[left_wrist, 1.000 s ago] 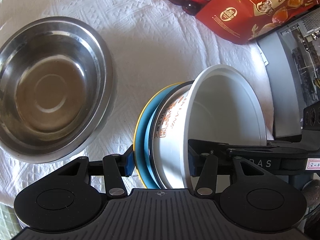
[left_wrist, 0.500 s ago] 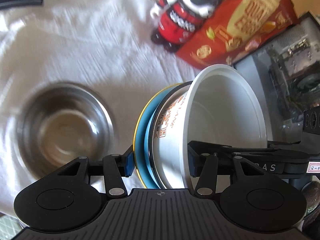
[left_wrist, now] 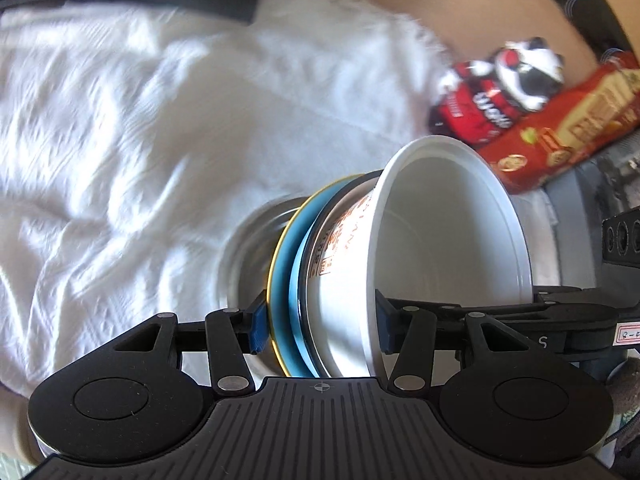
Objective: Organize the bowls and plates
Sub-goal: 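Lift the bowl stack with the left tool and carry it onto the steel bowl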
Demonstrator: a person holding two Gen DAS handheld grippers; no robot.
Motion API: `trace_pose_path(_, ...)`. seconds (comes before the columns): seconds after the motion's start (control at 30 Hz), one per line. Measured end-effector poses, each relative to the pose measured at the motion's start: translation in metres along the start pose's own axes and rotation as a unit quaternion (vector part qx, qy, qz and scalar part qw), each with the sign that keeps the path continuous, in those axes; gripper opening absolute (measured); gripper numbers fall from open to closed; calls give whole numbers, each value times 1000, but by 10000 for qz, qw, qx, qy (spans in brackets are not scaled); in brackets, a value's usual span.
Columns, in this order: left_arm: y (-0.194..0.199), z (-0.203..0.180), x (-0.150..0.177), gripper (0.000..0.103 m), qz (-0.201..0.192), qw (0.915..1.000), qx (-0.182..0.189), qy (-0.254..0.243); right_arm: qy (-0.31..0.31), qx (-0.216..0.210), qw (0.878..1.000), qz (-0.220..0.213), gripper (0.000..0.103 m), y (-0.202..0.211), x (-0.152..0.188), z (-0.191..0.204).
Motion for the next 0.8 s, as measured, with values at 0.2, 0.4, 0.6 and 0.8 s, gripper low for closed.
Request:
trace_pose_path(0.2, -27, 35, 10, 53, 268, 9989, 133, 371, -38, 144, 9988, 466, 64, -44, 6, 14)
trace_pose_path(0.4, -33, 40, 10, 53, 290, 9985, 255, 377, -128, 217, 9982, 550, 64, -58, 11, 8)
trace_pose_path(0.6, -37, 43, 7, 48, 352, 9981, 287, 421, -125, 323, 9987, 383, 65, -59, 12, 5)
trace_pose_path(0.8, -34, 53, 4, 41, 359, 9963, 488, 618, -29, 571, 9975, 419, 61, -58, 3, 5)
Point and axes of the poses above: each gripper's, at about its wrist camera, not at the fingertips, and y roughly against the way its jaws point, z to its left, x to its underside, the point moved 4 cm from there along -y, roughly the way its jaws point, and after that the axes turned 15 degrees about x, right-handed, at the moved point
